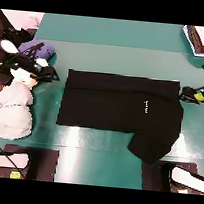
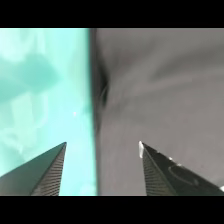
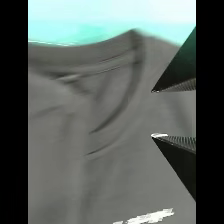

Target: Fold the shirts.

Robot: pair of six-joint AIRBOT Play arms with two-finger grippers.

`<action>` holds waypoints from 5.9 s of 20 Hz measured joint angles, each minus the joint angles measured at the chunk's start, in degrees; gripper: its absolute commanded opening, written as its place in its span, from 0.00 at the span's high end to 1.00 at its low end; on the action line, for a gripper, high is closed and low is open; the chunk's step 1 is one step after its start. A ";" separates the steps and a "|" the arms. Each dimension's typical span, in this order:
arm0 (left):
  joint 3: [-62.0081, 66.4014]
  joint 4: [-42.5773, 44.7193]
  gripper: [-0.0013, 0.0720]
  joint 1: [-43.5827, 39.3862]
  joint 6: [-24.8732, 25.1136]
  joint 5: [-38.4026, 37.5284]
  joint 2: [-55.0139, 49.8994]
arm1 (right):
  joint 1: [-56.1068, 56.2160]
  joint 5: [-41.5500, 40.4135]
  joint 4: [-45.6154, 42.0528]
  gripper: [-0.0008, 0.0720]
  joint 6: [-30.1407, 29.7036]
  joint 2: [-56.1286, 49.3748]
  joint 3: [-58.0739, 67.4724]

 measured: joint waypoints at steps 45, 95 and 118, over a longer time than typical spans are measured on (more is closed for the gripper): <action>-30.34 -6.64 0.95 -7.39 1.77 8.22 19.43 | -12.68 12.48 -1.09 0.57 1.97 18.14 -37.00; -3.76 -8.81 0.18 -7.39 -7.37 32.22 1.55 | 5.07 -5.95 10.21 0.35 1.90 -19.02 25.68; 3.56 -12.20 0.95 -19.02 -4.83 13.46 1.18 | -9.81 6.88 29.00 0.84 -19.47 -29.49 10.69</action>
